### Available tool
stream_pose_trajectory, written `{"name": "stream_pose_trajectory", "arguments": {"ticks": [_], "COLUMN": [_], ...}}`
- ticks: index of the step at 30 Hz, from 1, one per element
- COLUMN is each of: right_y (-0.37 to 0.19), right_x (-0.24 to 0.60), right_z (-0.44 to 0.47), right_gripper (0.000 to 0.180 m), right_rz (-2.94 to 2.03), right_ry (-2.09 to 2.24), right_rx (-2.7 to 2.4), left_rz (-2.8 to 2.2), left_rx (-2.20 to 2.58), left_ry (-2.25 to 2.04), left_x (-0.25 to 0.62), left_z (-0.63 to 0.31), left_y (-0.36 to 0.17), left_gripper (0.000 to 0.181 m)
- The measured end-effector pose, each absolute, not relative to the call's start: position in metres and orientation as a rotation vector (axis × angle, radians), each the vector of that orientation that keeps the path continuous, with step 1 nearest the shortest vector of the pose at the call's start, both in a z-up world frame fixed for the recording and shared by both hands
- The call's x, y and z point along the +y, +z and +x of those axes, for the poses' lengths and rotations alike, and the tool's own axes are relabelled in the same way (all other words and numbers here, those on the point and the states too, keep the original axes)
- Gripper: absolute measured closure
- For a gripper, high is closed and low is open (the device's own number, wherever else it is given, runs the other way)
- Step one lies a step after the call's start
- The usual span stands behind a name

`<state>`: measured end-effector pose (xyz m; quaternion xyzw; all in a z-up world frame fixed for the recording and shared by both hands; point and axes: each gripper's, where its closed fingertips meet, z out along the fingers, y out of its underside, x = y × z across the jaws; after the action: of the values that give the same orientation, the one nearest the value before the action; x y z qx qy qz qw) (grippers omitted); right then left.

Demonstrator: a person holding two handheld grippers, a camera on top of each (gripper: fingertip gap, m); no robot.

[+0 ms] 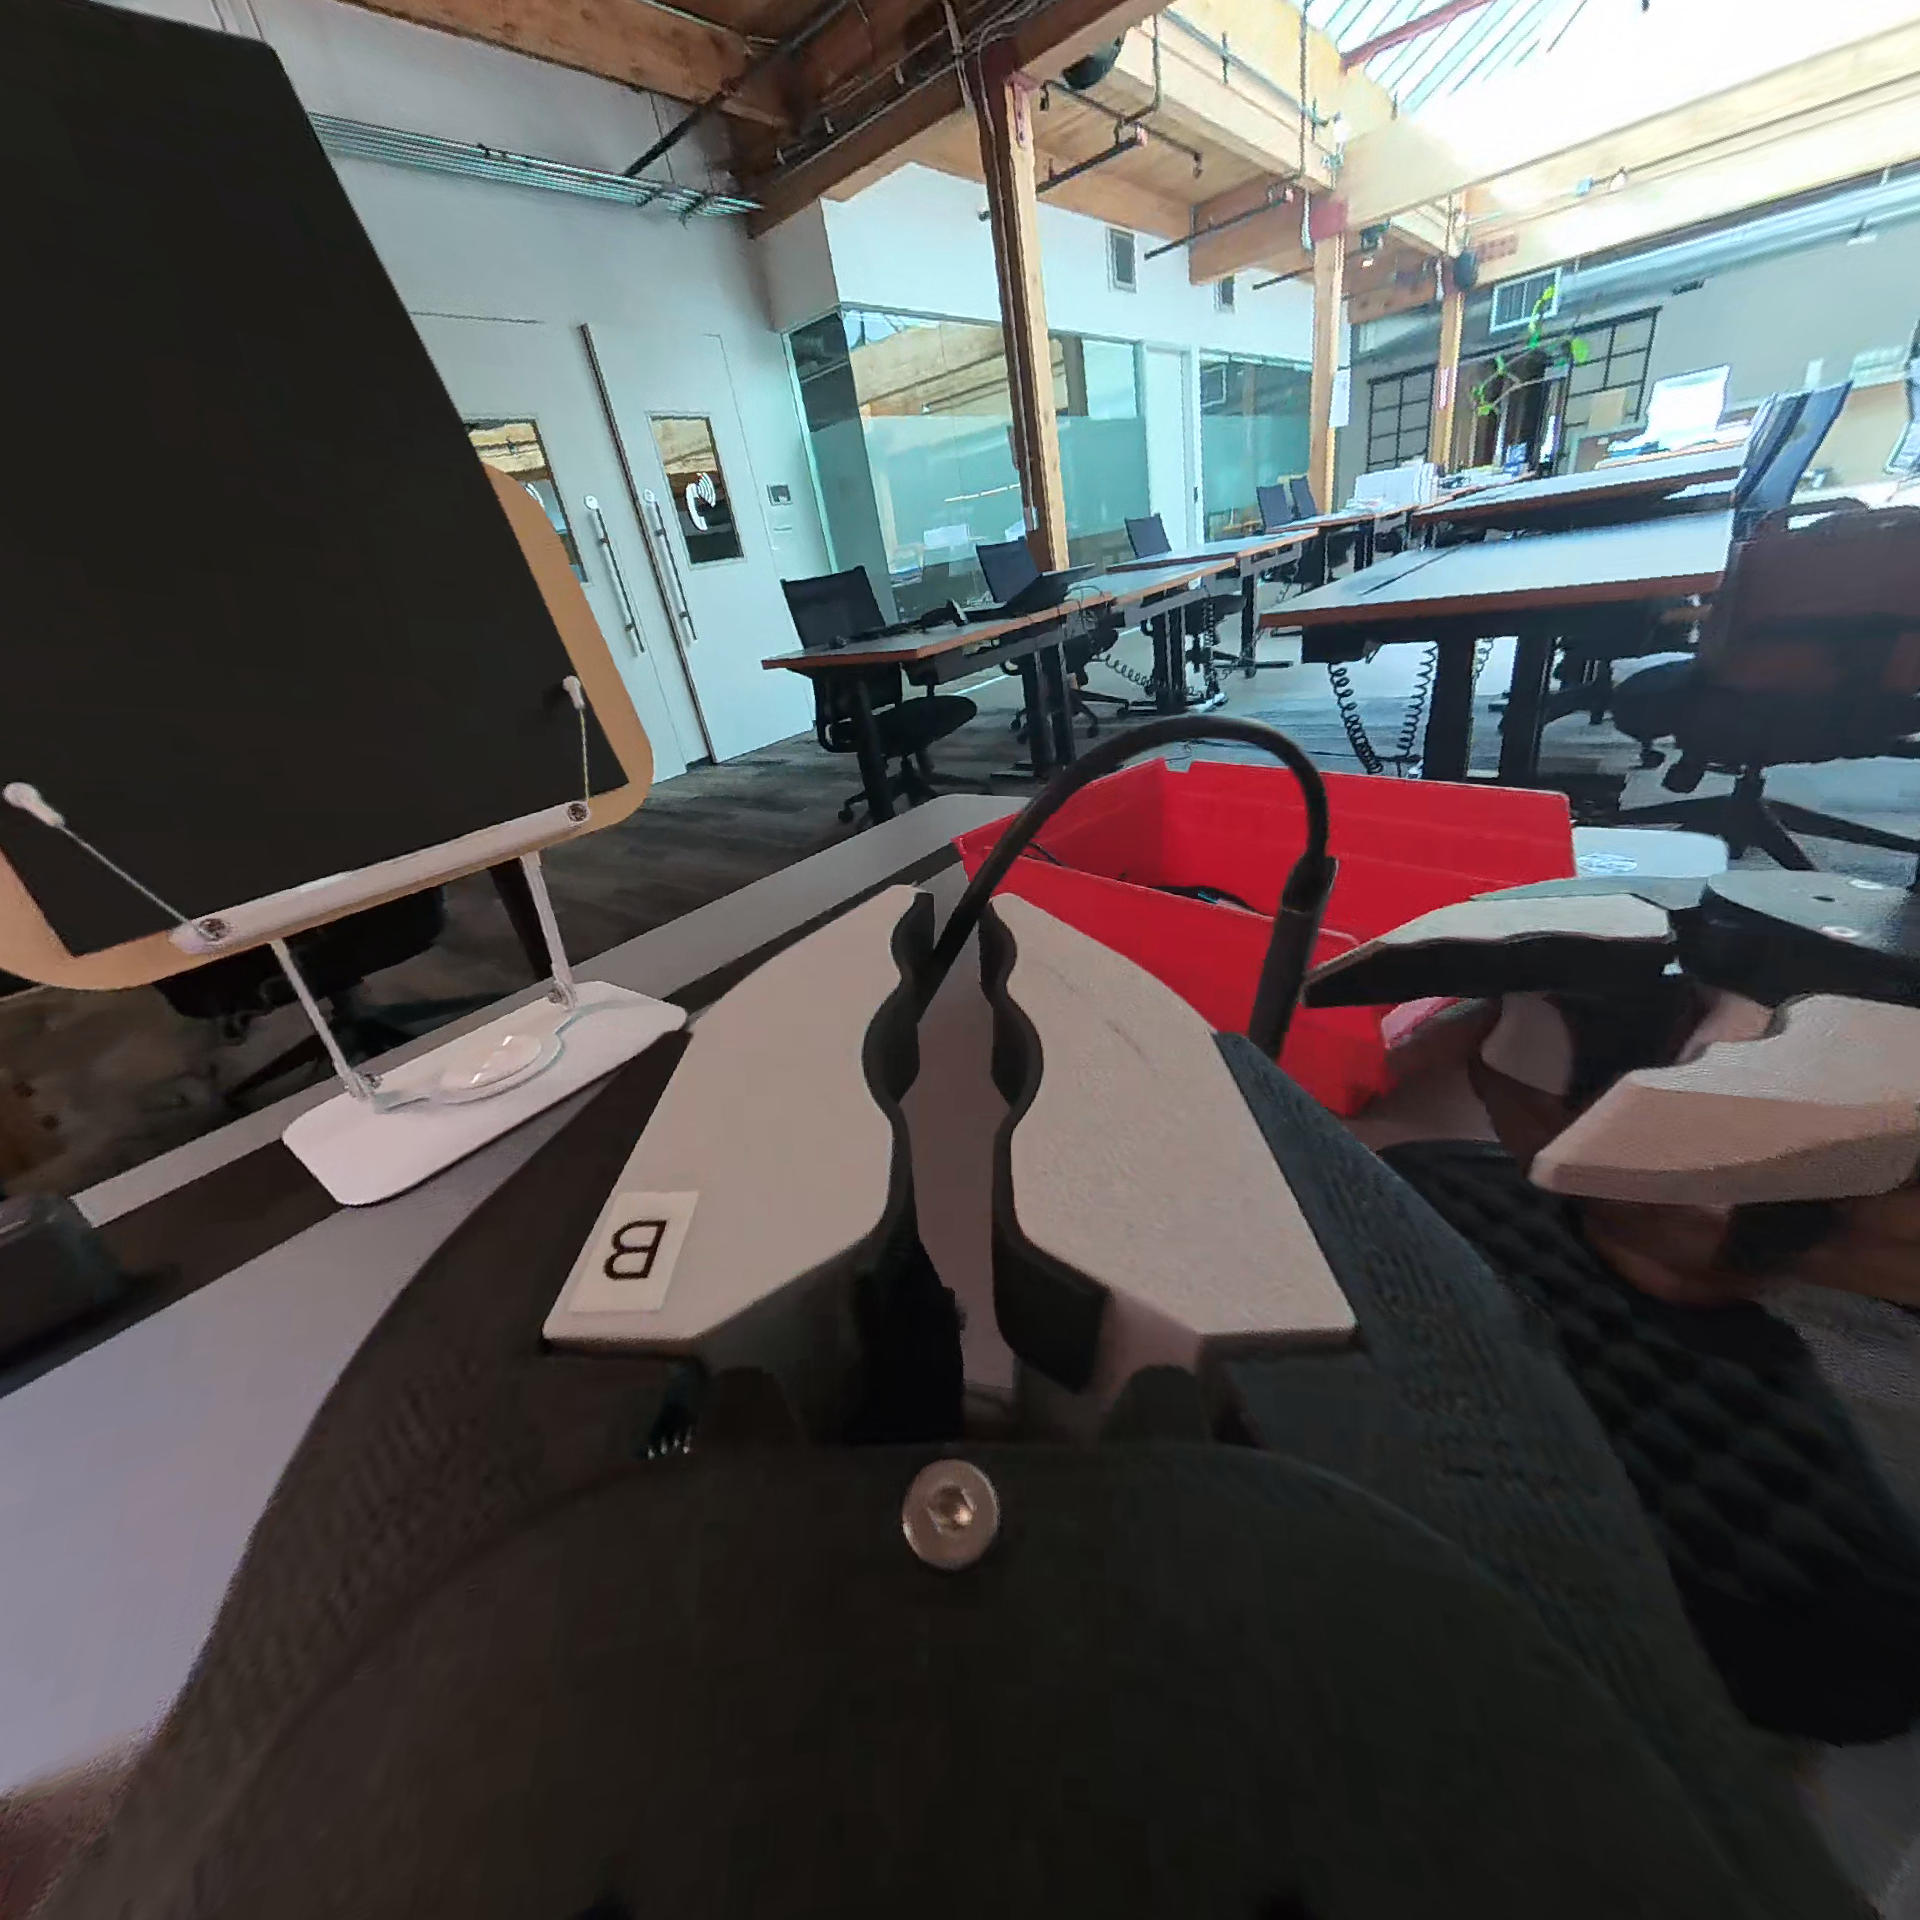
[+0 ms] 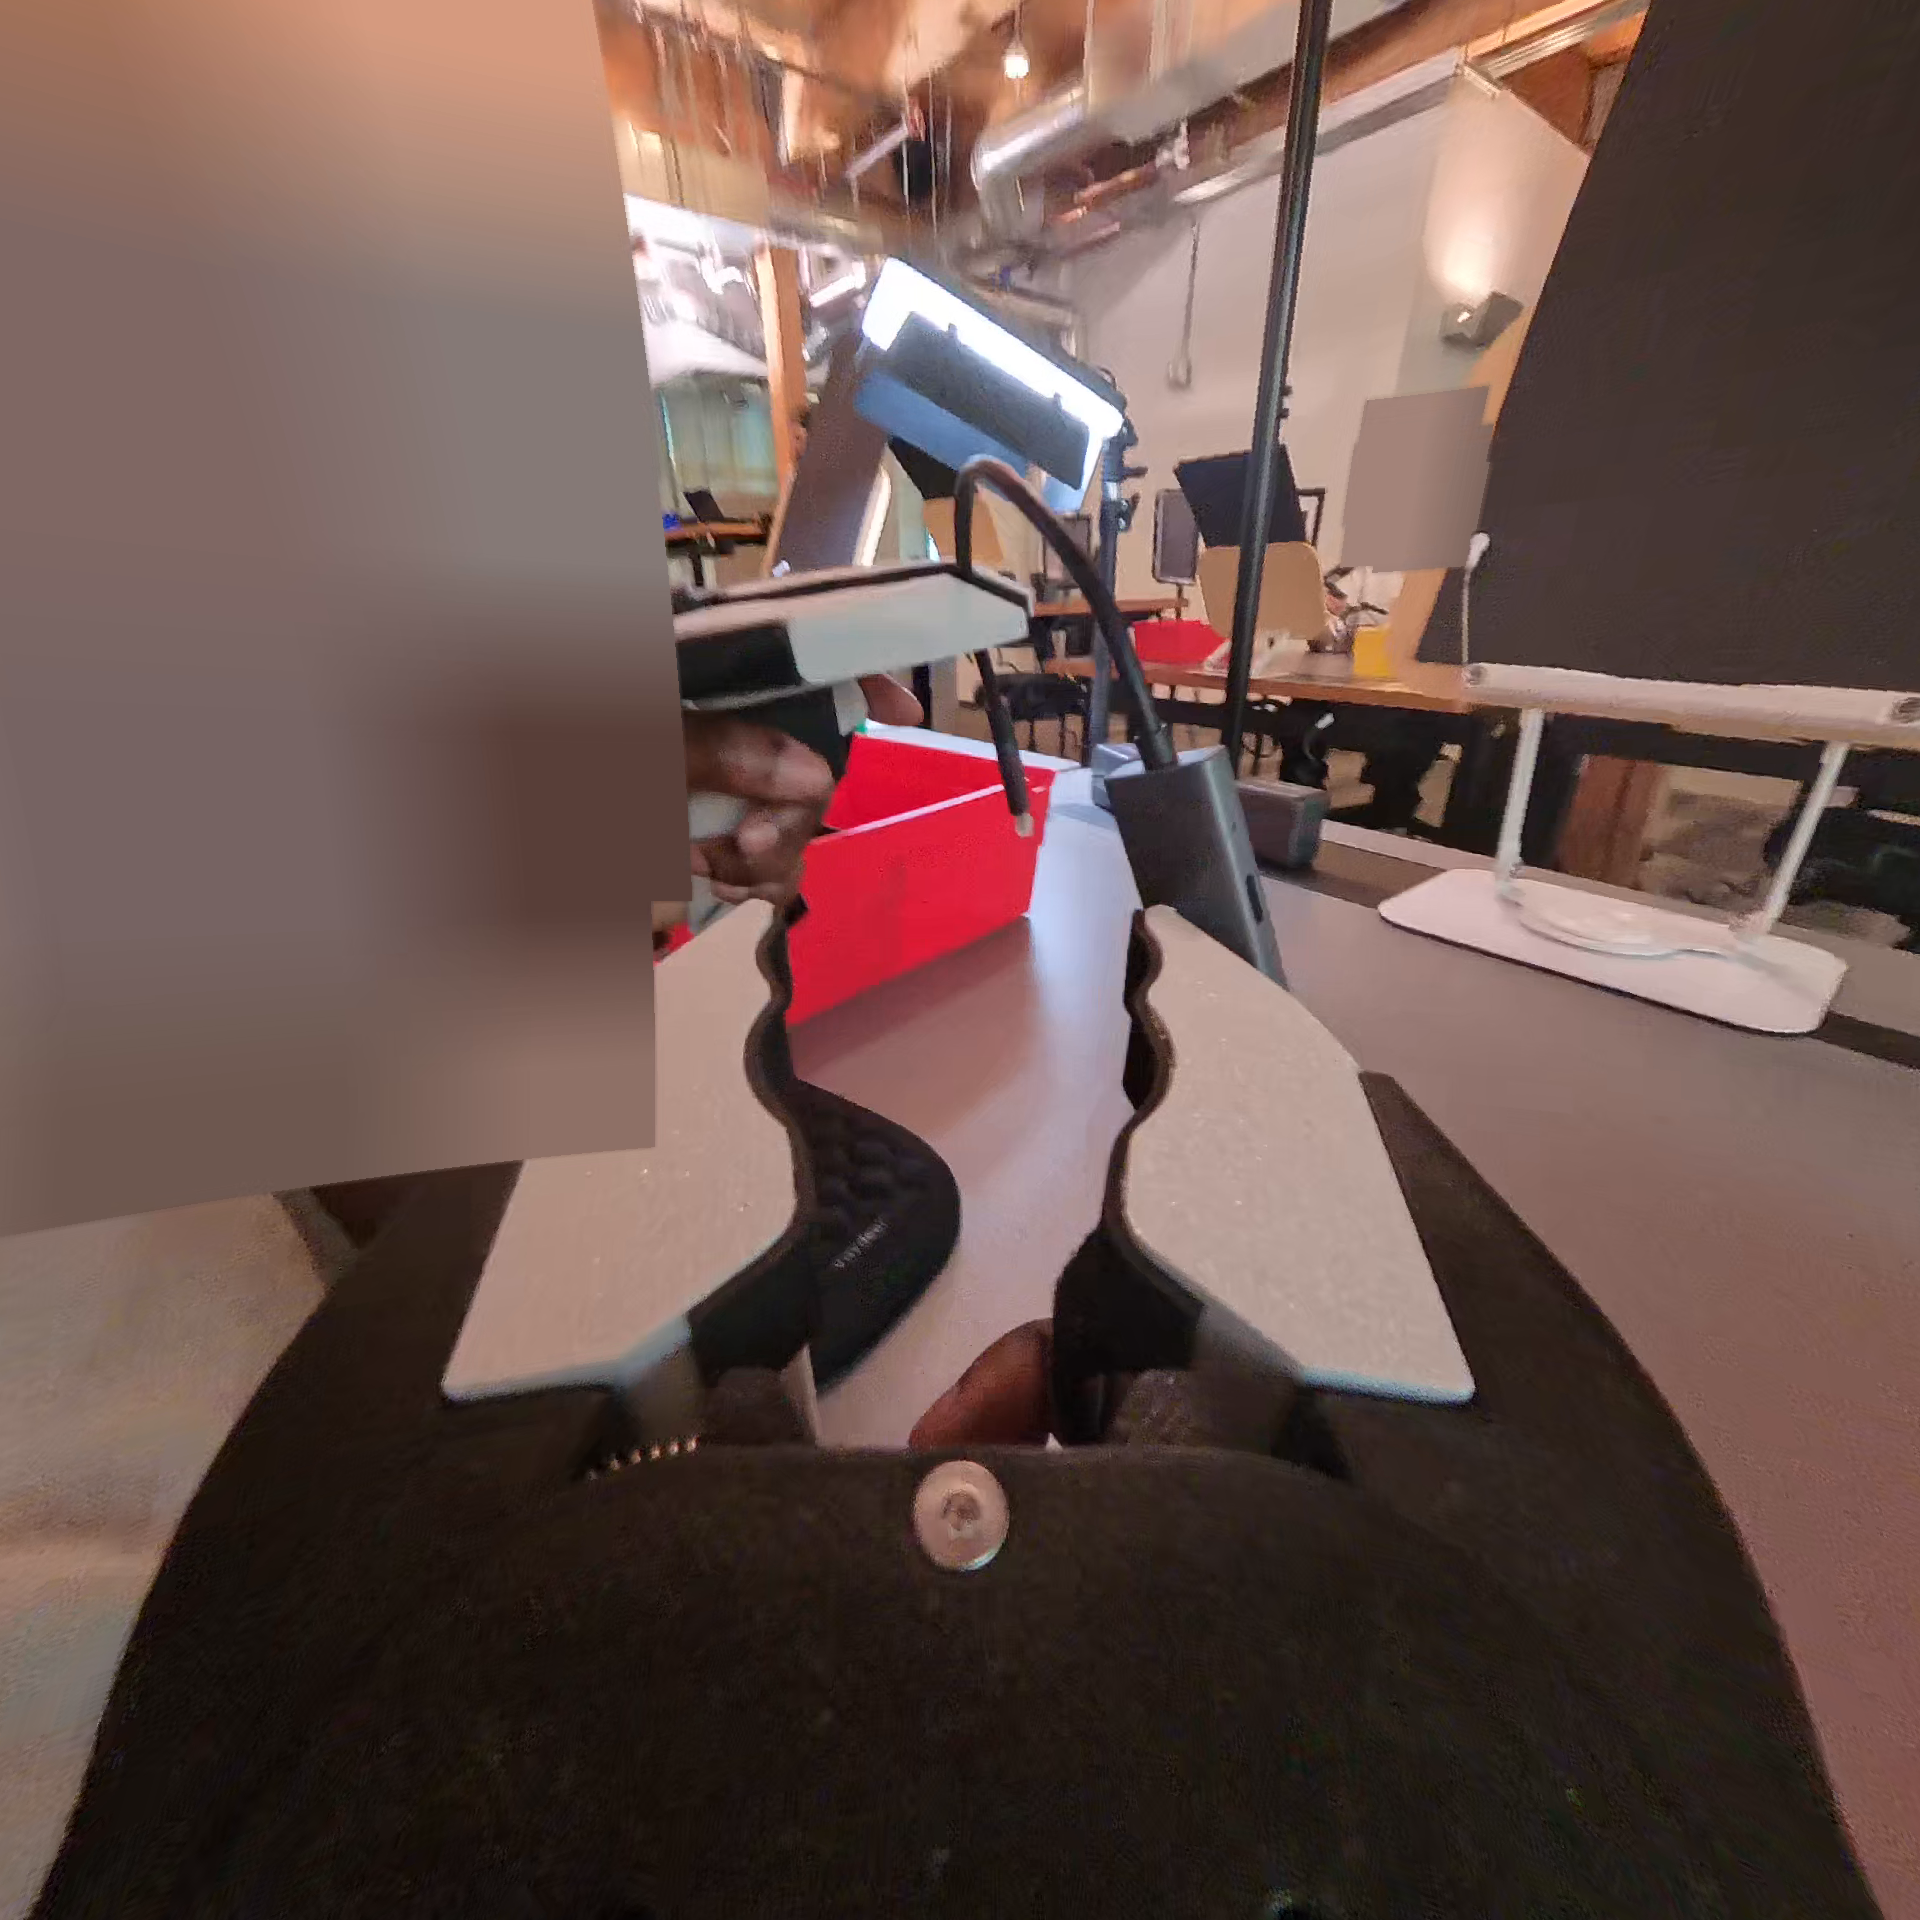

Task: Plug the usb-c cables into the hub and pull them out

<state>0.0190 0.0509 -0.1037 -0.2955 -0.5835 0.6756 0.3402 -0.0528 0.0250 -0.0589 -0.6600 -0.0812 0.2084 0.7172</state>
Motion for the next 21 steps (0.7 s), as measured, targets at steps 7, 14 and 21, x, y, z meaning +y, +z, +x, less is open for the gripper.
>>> {"name": "stream_pose_trajectory", "arguments": {"ticks": [7,14,21], "right_y": [-0.096,-0.138,-0.144], "right_x": [0.066,0.021,0.065], "right_z": [0.016,0.032,0.002], "right_gripper": [0.130,0.133,0.171], "right_rz": [-0.686,-0.661,-0.797], "right_ry": [1.629,1.824,1.391], "right_rx": [-1.372,-1.854,-1.723], "left_rz": [-1.473,-1.418,-1.572], "left_rx": [-0.227,-0.239,-0.044], "left_ry": [0.378,0.250,0.420], "left_x": [0.021,0.024,-0.001], "left_z": [-0.057,-0.049,-0.052], "left_y": [-0.068,-0.065,-0.078], "left_gripper": [0.172,0.171,0.136]}}
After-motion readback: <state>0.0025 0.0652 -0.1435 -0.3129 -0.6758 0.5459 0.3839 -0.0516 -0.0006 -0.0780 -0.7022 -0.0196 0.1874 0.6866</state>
